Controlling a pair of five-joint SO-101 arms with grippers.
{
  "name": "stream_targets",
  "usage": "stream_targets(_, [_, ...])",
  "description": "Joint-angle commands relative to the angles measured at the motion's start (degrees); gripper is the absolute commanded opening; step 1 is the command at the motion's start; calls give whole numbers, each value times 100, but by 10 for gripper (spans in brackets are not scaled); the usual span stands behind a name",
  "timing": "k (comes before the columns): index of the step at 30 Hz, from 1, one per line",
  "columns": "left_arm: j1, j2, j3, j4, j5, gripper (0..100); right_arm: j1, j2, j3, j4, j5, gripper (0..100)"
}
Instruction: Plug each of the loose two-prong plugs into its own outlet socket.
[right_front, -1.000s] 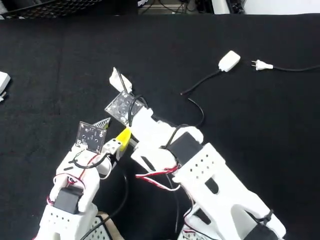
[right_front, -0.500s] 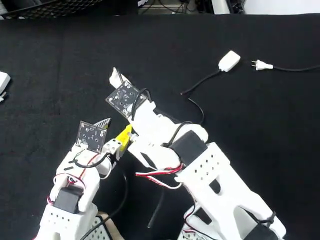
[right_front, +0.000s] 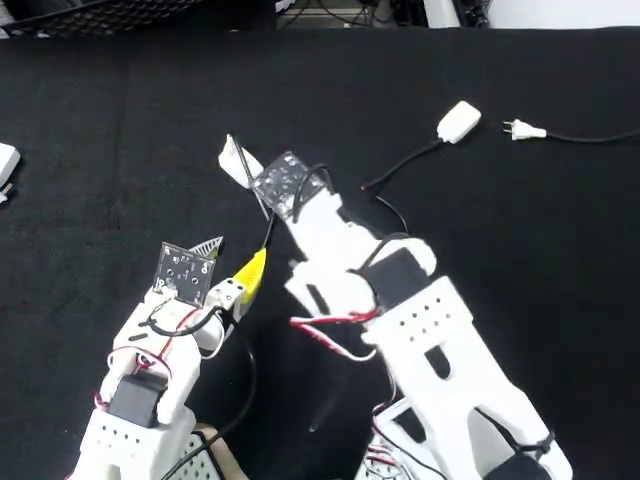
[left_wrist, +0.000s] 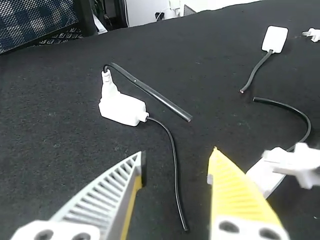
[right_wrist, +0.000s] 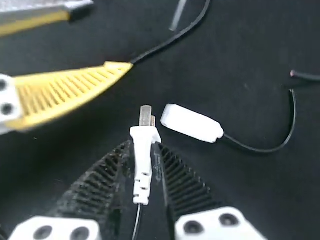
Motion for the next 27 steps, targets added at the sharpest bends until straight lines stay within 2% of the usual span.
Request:
stream_targets(1, [-40, -35, 48, 62, 18, 223, 132, -13, 92, 44, 193, 12])
stream_targets(4, [-40, -35, 57, 132, 9, 223, 149, -13, 189, 176, 334, 12])
stream_targets(8, [-40, -35, 57, 220, 9, 223, 598, 119, 171, 193, 334, 12])
stream_targets(11, [-75, -35, 57, 220, 9, 223, 1020, 699, 84, 105, 334, 12])
stream_targets(16, [-620, -35, 57, 185, 9, 223, 1512, 2097, -303, -167, 334, 12])
stream_targets(22, [-646, -26, 57, 202, 9, 223, 1371, 2695, -1112, 246, 281, 12])
stream_targets(27, [-646, -26, 57, 229, 9, 223, 1257, 2835, -1209, 158, 281, 12])
